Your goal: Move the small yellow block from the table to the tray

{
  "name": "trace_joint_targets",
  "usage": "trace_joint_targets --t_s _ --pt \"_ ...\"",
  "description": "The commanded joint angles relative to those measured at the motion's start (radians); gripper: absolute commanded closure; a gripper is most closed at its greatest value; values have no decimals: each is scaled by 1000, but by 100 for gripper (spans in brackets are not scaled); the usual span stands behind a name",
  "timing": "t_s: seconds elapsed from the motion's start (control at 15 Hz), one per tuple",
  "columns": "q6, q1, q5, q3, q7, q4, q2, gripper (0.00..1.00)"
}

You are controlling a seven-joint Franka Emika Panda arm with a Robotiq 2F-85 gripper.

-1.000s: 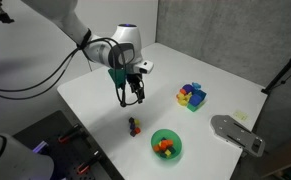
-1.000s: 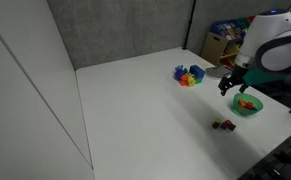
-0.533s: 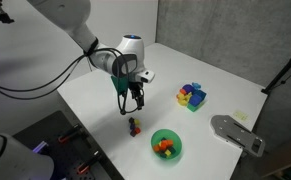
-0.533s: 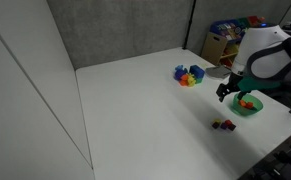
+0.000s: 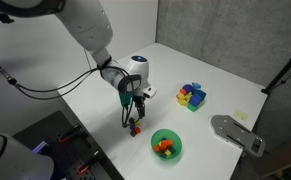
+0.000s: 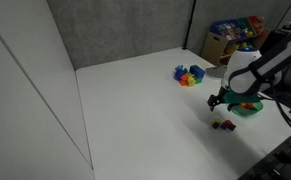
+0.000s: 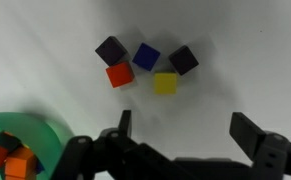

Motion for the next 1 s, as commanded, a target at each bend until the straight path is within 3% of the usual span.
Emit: trace_joint_targets --t_s 0.0,0.93 --pt "27 3 70 -6 -50 73 96 0" --pt "50 -29 161 21 -151 92 190 0"
